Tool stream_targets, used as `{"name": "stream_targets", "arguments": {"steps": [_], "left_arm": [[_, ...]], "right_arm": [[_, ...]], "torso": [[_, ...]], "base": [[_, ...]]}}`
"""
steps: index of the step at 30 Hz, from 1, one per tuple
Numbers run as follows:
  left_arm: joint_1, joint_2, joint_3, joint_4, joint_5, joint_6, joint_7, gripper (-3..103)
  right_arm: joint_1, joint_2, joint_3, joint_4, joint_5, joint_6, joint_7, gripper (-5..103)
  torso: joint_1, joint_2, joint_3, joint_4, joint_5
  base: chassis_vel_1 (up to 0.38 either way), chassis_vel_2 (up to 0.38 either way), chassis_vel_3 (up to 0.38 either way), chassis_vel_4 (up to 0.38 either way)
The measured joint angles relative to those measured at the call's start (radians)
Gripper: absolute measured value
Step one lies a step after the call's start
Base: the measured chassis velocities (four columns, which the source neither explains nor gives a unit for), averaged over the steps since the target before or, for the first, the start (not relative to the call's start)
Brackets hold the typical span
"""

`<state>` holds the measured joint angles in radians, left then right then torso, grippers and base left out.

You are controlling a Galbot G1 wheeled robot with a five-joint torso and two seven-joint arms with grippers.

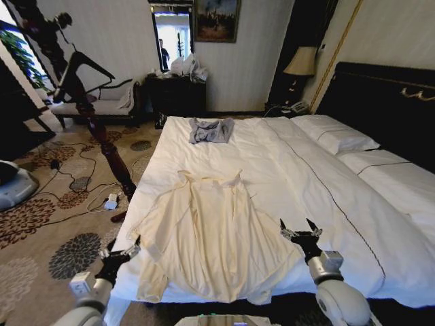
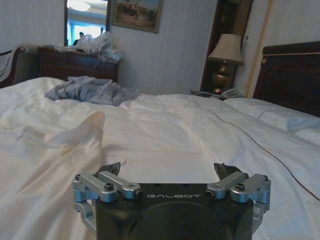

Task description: Pick up the clothes from the bed and hang them on the clothes hanger.

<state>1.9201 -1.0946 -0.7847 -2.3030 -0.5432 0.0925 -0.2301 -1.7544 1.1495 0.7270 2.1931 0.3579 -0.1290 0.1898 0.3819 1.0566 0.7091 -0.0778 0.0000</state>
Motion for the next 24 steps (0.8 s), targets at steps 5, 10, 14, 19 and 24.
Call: {"name": "stream_targets", "arguments": {"steps": [5,10,14,19,24], "left_arm": [[-0.040,0.034,-0.024,-0.068,0.030,0.007,-0.054,98],[-0.144,0.106,-0.075,-0.160,-0.013,0.073,-0.138,95],[-0.253,0.222,-0.162,-0.191,-0.150,0.133,-0.180,98],[-0.405,0.388,-0.231,-0.141,-0.307,0.188,-0.237,98],[-0.634,0.523,-0.208,-0.038,-0.444,0.229,-0.286,97]], "right_arm": [[-0.031,0.037,0.021,0.035,0.003,0.009,0.000,100],[-0.052,0.074,0.026,0.051,-0.023,0.019,-0.003,100],[-0.061,0.092,0.016,0.055,-0.047,0.022,-0.004,100],[-0.068,0.097,0.018,0.062,-0.057,0.022,-0.004,100],[-0.078,0.108,0.025,0.064,-0.071,0.022,-0.004,100]], "torso": [[0.000,0.000,0.000,0.0001,-0.0002],[0.000,0.000,0.000,0.0001,0.0000],[0.000,0.000,0.000,0.0001,0.0000],[0.000,0.000,0.000,0.0000,-0.0002],[0.000,0.000,0.000,0.0002,-0.0002]], "base": [[0.000,0.000,0.000,0.000],[0.000,0.000,0.000,0.000],[0.000,0.000,0.000,0.000],[0.000,0.000,0.000,0.000],[0.000,0.000,0.000,0.000]]}}
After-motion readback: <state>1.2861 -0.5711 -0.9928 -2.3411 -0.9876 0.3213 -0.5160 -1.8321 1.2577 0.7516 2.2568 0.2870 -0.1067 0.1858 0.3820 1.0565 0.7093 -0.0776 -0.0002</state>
